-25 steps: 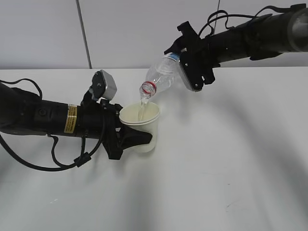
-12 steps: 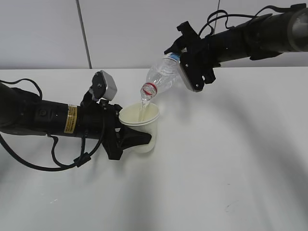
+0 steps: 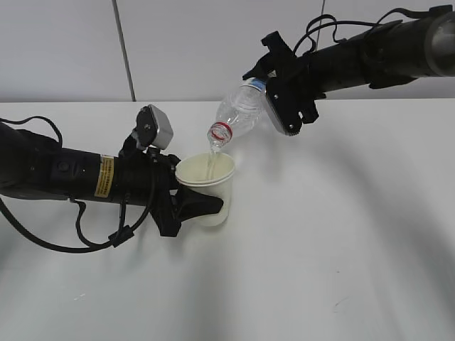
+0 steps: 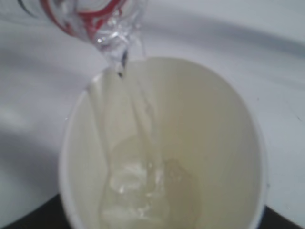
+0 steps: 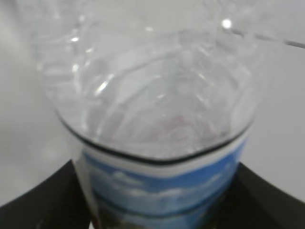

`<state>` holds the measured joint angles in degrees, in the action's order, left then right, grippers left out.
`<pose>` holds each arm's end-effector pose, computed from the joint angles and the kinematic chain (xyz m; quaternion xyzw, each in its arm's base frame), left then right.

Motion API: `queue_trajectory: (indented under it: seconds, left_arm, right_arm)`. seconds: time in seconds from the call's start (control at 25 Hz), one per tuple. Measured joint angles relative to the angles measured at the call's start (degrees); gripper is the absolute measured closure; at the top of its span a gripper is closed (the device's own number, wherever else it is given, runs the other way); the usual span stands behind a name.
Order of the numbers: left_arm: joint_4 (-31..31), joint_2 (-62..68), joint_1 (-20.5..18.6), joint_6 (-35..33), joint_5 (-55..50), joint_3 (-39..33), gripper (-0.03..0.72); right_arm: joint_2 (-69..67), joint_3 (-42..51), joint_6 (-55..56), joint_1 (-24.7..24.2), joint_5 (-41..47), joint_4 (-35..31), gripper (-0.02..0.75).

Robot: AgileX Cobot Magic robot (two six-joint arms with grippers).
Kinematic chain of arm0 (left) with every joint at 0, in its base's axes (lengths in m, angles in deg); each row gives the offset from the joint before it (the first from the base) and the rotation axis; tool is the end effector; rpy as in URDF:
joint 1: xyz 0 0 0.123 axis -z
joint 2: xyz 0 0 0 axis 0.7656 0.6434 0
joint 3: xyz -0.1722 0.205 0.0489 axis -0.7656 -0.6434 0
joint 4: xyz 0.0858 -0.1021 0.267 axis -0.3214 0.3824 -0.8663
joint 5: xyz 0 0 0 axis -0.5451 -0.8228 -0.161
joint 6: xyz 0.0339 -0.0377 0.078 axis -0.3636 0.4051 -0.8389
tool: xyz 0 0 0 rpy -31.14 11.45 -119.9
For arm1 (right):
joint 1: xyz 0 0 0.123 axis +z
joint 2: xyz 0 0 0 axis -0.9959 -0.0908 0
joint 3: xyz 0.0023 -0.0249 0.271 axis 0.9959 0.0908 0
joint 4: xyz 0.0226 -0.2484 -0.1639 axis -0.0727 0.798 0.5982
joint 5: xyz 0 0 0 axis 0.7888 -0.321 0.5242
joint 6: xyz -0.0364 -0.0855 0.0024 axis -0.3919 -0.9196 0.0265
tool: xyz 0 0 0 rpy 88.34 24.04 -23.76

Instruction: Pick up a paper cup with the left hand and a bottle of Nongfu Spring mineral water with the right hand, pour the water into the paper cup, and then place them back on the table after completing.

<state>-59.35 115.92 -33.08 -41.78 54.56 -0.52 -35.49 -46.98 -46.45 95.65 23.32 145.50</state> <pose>0.3481 -0.1798 0.0640 0.4709 0.7027 -0.3499 0.4026 0.5121 0.1341 0.1734 -0.8126 0.2841 -0.2861 0.4208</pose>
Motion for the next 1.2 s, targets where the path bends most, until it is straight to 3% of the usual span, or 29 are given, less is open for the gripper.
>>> queue_trajectory:
  seconds: [1.2]
  left_arm:
    - [-0.2,0.0,0.0,0.0,-1.0,0.0,0.322]
  right_arm:
    - [0.0,0.0,-0.1,0.0,0.5,0.0,0.265]
